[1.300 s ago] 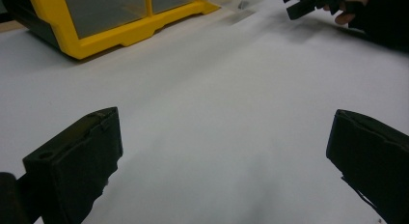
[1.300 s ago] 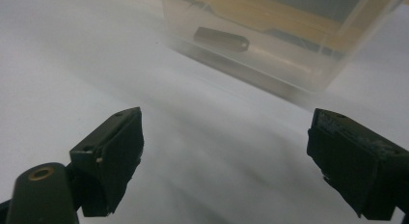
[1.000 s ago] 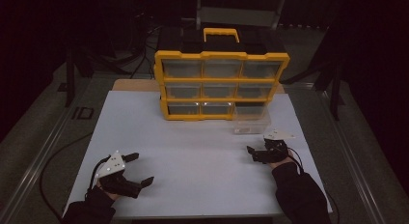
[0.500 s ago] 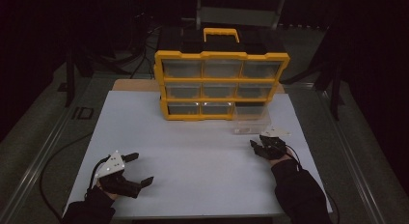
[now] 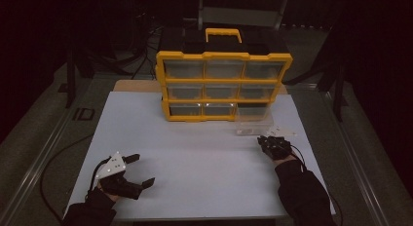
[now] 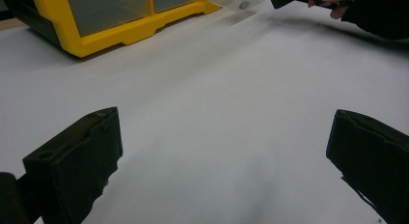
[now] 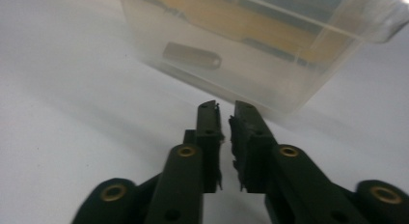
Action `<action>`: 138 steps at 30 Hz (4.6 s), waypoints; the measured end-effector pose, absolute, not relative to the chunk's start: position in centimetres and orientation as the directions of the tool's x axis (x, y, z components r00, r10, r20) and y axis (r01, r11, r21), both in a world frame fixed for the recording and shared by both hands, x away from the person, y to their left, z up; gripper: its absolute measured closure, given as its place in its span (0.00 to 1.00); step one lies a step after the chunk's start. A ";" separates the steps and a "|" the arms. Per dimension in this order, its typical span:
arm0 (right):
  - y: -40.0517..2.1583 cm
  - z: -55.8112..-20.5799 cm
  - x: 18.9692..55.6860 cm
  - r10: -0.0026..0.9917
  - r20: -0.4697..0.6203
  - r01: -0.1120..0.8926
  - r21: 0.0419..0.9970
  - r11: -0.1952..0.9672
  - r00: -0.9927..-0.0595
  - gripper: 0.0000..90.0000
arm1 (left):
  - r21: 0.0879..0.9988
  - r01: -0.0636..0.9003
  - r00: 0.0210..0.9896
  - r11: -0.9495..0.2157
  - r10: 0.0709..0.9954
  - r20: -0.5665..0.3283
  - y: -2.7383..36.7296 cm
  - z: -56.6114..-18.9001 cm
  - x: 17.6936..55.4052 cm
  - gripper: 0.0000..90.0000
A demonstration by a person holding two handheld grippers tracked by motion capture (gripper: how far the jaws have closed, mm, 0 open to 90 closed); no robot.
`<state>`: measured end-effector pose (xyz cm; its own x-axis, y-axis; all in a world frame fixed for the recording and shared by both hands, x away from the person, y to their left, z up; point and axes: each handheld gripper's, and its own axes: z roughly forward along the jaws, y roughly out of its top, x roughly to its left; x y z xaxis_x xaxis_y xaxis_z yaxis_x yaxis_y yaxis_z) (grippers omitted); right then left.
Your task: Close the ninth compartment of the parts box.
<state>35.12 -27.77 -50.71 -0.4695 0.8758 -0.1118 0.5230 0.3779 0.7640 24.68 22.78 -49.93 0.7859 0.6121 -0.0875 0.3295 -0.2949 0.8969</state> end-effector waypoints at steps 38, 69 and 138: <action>-27.7 -49.6 36.9 0.888 -0.120 0.527 0.767 0.366 -0.443 1.00 | 0.897 0.329 0.787 -0.296 0.611 -0.087 22.7 -50.0 24.7 0.00; -26.9 -49.4 38.8 0.898 -0.092 0.543 0.768 0.339 -0.431 1.00 | 0.898 0.327 0.787 -0.295 0.611 -0.085 22.8 -50.0 24.7 0.00; -26.0 -49.2 43.0 0.923 -0.077 0.566 0.769 0.296 -0.378 1.00 | 0.900 0.322 0.791 -0.295 0.606 -0.084 22.8 -50.0 24.7 0.00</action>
